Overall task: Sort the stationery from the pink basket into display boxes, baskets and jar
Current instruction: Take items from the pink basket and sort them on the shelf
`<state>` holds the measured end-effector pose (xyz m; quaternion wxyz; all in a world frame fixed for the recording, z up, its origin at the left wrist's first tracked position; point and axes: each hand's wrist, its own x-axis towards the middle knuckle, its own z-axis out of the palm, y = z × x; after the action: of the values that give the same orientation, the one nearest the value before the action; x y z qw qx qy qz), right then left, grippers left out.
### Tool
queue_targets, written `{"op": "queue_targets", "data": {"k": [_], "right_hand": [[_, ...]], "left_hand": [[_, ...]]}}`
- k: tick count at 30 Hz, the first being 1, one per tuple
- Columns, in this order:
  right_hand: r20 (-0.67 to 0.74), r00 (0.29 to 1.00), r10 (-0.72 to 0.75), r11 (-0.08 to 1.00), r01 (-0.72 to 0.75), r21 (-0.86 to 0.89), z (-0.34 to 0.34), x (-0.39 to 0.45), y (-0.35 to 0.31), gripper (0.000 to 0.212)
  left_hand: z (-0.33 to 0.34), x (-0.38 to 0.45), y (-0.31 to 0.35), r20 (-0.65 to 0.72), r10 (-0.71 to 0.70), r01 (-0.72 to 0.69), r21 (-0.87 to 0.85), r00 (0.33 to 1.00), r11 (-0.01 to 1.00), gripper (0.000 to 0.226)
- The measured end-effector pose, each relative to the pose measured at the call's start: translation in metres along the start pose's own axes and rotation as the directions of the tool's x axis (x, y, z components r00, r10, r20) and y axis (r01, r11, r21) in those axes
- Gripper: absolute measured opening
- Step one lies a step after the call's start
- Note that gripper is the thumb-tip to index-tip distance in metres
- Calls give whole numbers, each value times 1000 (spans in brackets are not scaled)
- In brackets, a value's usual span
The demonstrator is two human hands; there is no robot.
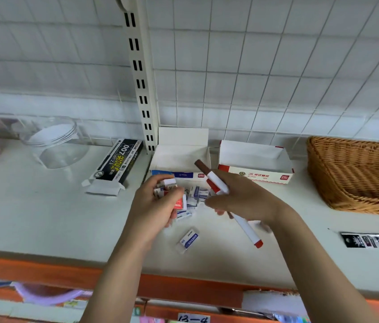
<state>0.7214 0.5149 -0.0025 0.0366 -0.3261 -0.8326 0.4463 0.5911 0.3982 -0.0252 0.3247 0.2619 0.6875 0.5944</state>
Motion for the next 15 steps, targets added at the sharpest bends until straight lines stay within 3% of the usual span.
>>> {"op": "queue_targets", "data": {"k": [4,6,10,15], "right_hand": [[-83,994,67,993,-59,100,-23,-17,16,12],[-170,979,113,992,-102,69,-32,-24,28,5],[-175,962,212,974,-194,115,-48,-39,51,20],[-165,972,167,961,-123,248,-57,-48,61,27]], "left_hand": [[20,0,4,24,45,-45,1,999,999,12],[28,0,6,40,61,-62,1,997,998,14],[45,1,7,65,83,-84,21,994,996,15],[58,1,7,92,89,-92,38,992,995,16]]}}
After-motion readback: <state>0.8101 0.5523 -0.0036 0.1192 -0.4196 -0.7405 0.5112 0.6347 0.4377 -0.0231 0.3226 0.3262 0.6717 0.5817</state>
